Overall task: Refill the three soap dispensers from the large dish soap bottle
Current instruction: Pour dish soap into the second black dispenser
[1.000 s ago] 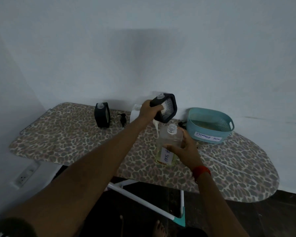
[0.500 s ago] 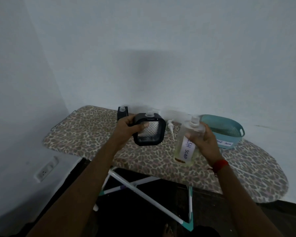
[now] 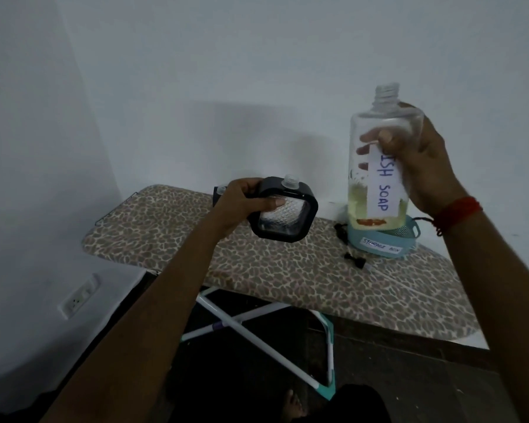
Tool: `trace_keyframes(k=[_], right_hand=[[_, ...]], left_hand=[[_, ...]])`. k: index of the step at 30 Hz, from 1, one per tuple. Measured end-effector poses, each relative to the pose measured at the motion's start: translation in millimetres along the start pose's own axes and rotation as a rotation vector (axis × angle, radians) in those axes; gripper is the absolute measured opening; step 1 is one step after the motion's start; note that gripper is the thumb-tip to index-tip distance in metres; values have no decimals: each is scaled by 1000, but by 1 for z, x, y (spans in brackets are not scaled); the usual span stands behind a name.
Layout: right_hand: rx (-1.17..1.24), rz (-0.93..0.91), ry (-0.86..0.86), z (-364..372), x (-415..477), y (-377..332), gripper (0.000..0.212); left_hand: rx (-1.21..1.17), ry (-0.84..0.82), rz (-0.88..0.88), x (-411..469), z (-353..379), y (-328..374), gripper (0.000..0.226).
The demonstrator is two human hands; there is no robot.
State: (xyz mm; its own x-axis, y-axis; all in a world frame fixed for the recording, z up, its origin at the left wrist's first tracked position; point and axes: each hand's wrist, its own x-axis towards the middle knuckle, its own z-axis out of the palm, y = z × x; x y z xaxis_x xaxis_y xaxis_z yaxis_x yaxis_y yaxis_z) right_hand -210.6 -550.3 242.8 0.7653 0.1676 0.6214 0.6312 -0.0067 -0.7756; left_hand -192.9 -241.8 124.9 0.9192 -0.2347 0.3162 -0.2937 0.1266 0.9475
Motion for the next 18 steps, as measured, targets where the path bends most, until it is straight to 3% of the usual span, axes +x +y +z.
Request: trace_keyframes(k=[8, 15, 18], right_hand=[[-282, 41, -234, 0, 3, -15, 54], [-511, 142, -439, 18, -8, -5, 64], [-596, 144, -508, 23, -11, -2, 56]], left_hand=[[-5, -13, -4, -12, 1, 5, 40], [-10, -11, -23, -23, 7, -6, 40], [-12, -22, -33, -28, 7, -9, 39]])
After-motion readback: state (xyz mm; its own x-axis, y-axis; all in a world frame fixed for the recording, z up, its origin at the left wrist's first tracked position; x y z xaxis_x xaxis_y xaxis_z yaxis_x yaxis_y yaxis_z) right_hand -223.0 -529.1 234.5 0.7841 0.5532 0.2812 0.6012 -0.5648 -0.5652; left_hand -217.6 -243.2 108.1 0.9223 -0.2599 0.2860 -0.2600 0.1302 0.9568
